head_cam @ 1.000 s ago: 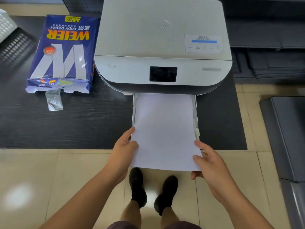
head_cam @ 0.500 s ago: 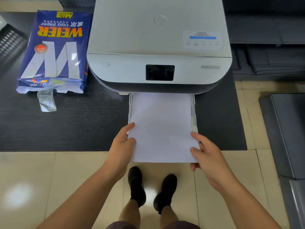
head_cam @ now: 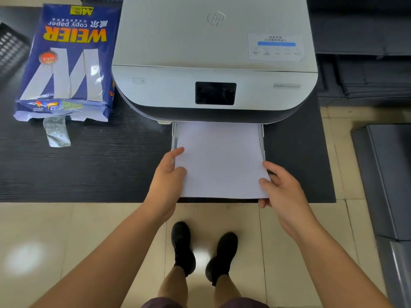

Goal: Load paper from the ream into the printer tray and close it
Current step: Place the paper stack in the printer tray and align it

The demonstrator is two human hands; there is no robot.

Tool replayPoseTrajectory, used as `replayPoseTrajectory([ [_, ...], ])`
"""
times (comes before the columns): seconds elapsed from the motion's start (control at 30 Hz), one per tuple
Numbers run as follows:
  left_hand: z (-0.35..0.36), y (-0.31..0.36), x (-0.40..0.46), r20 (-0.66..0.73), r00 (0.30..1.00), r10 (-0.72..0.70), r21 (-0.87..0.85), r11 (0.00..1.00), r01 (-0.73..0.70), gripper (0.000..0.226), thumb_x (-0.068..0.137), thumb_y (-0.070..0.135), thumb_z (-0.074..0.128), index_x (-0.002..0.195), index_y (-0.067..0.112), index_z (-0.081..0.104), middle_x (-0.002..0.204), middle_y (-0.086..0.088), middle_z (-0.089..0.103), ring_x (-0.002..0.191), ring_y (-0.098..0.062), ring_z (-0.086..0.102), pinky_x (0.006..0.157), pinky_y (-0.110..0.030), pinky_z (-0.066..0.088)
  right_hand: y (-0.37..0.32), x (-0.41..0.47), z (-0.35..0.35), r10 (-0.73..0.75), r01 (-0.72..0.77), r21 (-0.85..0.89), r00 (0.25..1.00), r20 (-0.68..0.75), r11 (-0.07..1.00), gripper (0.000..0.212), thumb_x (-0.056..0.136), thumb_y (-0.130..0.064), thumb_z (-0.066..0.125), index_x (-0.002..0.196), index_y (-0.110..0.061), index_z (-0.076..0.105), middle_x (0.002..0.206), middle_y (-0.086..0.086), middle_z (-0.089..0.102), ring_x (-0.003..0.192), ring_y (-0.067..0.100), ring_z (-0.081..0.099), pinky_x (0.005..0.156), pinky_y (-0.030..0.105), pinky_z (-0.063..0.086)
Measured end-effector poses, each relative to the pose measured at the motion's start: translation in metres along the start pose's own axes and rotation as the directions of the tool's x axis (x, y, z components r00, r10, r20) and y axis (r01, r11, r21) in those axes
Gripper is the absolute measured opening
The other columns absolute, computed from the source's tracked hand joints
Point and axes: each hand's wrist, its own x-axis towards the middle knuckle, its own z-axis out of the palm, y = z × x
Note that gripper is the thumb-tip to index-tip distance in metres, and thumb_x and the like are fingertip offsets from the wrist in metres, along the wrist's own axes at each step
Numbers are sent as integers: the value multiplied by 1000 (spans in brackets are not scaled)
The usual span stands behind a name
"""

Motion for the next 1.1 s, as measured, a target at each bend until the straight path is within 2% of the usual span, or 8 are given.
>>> replayPoseTrajectory([
  [0.1, -1, 5, 11, -18, 999, 28, 38, 999, -27, 56, 91, 9, 44, 137, 41, 50, 156, 0, 42, 121, -19, 64, 96, -50, 55, -1, 0, -7, 1, 1, -44, 999, 54, 999, 48, 94, -19, 62, 138, -33, 49, 107, -11, 69, 62, 11, 66, 62, 27, 54],
  [0.23, 2, 6, 23, -42, 998, 50, 101, 994, -46, 54, 94, 8, 43, 140, 36, 48, 157, -5, 40, 134, -26, 53, 88, -36, 58, 13, -4, -13, -151, 174, -374, 984, 89, 911, 53, 87, -25, 72, 136, -37, 54, 117, -15, 57, 91, 3, 67, 77, 18, 50],
  [0.33, 3, 8, 22, -59, 996, 60, 163, 985, -50, 48, 100, 13, 47, 143, 33, 45, 159, -6, 40, 121, -22, 62, 75, -27, 54, 15, 2, -11, -287, 264, -441, 958, 15, 858, 43, 87, -20, 73, 128, -29, 63, 105, -12, 58, 88, 3, 64, 69, 8, 47],
  [0.4, -2, 9, 17, -56, 993, 103, 287, 954, -83, 47, 100, 27, 55, 145, 34, 42, 156, -5, 44, 128, -21, 55, 84, -30, 52, 14, 9, -9, -345, 303, -453, 938, -11, 839, 41, 86, -18, 74, 126, -24, 66, 104, -8, 60, 86, 5, 64, 69, 7, 45],
  [0.47, -10, 8, 11, -32, 986, 161, 437, 890, -131, 58, 93, 39, 65, 145, 36, 40, 150, -3, 49, 126, -22, 56, 94, -40, 53, 14, 15, -6, -373, 328, -463, 928, -6, 823, 40, 85, -18, 74, 124, -21, 68, 104, -5, 61, 85, 6, 63, 71, 7, 45],
  [0.6, -21, 1, 1, 125, 953, 276, 662, 692, -287, 84, 76, 42, 82, 148, 36, 39, 149, 2, 37, 115, -14, 56, 98, -32, 52, 17, 22, -2, -417, 365, -521, 909, 19, 772, 39, 85, -18, 76, 123, -17, 68, 100, -3, 60, 82, 1, 61, 70, 0, 41],
  [0.87, -25, -20, 15, 312, 867, 389, 828, 337, -449, 57, 85, 27, 77, 139, 22, 59, 152, -2, 34, 132, -18, 47, 100, -33, 49, 28, 20, 2, -464, 369, -652, 885, 29, 662, 39, 86, -18, 74, 124, -22, 65, 111, -10, 48, 76, -2, 56, 73, 22, 48],
  [1.1, -23, -36, 14, 311, 821, 479, 824, 295, -484, 48, 83, 18, 80, 130, 15, 68, 146, -10, 45, 126, -25, 49, 94, -35, 50, 34, 20, -1, -409, 326, -661, 912, 31, 676, 39, 85, -25, 74, 123, -26, 65, 120, -4, 38, 82, 13, 53, 75, 26, 50],
])
